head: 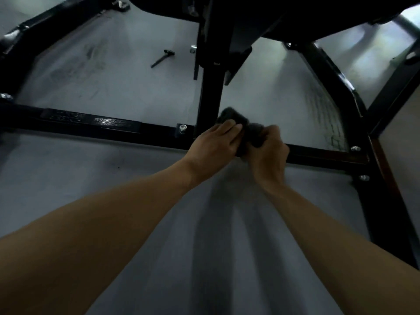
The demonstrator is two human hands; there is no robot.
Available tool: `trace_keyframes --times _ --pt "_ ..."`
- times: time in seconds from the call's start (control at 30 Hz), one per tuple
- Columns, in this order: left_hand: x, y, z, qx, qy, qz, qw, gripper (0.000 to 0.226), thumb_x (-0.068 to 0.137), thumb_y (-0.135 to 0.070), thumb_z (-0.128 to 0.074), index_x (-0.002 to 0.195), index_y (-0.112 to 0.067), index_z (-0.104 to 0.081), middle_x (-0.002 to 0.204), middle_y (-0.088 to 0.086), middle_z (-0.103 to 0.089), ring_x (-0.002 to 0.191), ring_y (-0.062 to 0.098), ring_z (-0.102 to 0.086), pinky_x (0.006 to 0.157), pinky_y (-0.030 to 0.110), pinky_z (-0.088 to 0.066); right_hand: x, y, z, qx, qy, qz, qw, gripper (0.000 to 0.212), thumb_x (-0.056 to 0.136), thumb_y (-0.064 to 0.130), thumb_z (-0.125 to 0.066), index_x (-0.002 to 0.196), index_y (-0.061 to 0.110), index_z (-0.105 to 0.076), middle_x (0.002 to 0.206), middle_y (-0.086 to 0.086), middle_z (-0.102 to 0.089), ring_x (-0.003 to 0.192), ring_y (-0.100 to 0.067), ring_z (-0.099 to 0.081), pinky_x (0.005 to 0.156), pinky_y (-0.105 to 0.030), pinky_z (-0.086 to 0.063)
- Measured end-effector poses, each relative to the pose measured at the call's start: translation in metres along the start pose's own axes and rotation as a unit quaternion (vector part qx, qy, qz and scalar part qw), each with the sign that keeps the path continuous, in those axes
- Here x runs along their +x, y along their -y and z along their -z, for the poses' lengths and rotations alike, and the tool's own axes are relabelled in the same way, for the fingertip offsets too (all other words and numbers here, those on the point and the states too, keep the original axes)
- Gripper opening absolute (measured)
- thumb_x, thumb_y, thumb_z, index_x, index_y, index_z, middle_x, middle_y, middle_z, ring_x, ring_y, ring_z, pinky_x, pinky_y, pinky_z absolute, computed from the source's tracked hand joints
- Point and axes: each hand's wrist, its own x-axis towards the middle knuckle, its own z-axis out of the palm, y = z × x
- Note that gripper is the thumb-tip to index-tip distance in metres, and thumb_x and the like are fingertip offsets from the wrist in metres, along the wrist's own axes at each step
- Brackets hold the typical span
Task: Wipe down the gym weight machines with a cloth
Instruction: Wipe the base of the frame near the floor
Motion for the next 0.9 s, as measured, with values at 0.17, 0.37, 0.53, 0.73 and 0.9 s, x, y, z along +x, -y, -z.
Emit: trace_keyframes --times 0.17,0.37,0.53,0.73,0.9 --pt "0.016 -0.022 -0.016 0.042 0.293 -0.026 0.955 0.071 0.101 -0.025 -0.042 0.162 -0.010 -0.009 0.169 0.019 0.005 0.157 0.031 0.000 0.127 0.041 0.000 0.018 -0.051 0.006 -0.141 0.059 -0.012 0.988 0.036 0.093 -0.002 -0.053 0.129 0.000 -0.050 0.121 -0.025 -0.050 0.099 -0.042 -0.058 0.082 -0.039 -0.046" --pt "0.008 0.000 -0.009 0.043 0.187 -0.023 0.981 0.071 0.087 -0.019 -0.024 0.155 0.001 -0.031 0.164 0.017 -0.027 0.155 0.031 -0.016 0.128 0.044 -0.008 -0.002 -0.058 -0.036 -0.255 0.103 0.207 0.939 0.063 0.097 0.010 -0.051 0.156 0.003 -0.030 0.158 -0.018 -0.036 0.148 -0.037 -0.029 0.122 -0.041 -0.024" --pt "0.001 0.003 -0.008 0.069 0.226 -0.020 0.971 0.076 0.085 -0.015 -0.027 0.159 0.001 -0.020 0.167 0.017 -0.017 0.156 0.030 -0.015 0.128 0.042 -0.006 0.007 -0.065 -0.061 -0.347 0.063 0.202 0.914 0.053 0.096 0.017 -0.052 0.145 -0.004 -0.047 0.144 -0.026 -0.052 0.139 -0.037 -0.045 0.118 -0.042 -0.034" --pt "0.025 -0.019 -0.019 0.081 0.273 -0.033 0.958 0.082 0.096 -0.023 -0.042 0.161 -0.004 0.004 0.169 0.015 0.004 0.157 0.026 0.000 0.128 0.039 0.003 0.052 -0.151 0.032 -0.485 0.051 0.209 0.848 0.047 0.089 0.006 -0.043 0.132 -0.007 -0.058 0.135 -0.024 -0.061 0.124 -0.037 -0.058 0.102 -0.039 -0.041" --pt "0.045 -0.043 -0.019 0.053 0.295 0.030 0.954 0.084 0.095 -0.028 -0.048 0.161 -0.003 -0.002 0.169 0.017 -0.004 0.156 0.029 -0.009 0.127 0.039 -0.011 0.074 -0.169 0.072 -0.544 0.055 0.136 0.826 0.036 0.084 0.005 -0.051 0.114 -0.011 -0.064 0.112 -0.028 -0.062 0.109 -0.042 -0.055 0.088 -0.042 -0.034"
